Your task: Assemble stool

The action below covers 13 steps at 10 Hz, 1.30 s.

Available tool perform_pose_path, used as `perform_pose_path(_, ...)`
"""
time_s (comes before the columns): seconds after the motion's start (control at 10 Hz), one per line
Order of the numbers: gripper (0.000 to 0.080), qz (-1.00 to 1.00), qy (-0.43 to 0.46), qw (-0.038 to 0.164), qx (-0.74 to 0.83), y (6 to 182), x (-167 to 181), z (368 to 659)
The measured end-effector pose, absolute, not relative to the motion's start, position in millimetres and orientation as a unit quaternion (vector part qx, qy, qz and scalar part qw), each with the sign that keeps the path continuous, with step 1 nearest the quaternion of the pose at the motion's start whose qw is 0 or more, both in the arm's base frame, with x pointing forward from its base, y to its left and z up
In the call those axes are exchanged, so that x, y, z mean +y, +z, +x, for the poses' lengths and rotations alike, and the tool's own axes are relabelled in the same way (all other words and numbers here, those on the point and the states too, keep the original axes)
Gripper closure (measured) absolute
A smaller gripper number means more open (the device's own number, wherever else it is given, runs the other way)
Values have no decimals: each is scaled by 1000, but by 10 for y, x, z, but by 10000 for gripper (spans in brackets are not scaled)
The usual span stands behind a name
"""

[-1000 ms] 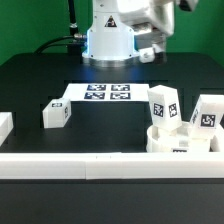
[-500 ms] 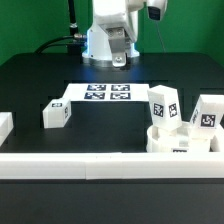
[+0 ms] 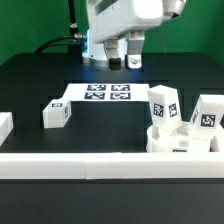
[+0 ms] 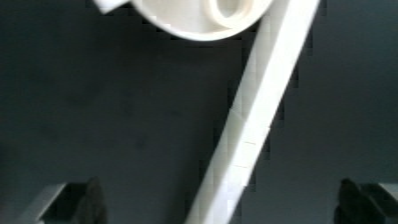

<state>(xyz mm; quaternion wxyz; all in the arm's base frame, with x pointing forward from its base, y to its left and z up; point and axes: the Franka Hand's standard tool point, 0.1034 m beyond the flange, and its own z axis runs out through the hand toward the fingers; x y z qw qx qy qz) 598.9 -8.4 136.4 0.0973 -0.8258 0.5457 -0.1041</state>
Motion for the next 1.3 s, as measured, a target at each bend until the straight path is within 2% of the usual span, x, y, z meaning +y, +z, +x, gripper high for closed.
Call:
perform_pose_path(0.5,151,-897,-118,79,419,1362,-151,5984)
perform_pose_path(0.7,151,-962,-122,30,242,1273,-227,5945)
perform_pose_path(0.8,151,-974,-119,16,190,1242,-252,5929)
perform_pose_path(1.3,151,-991,-121,-4,54,1253,-283,5933)
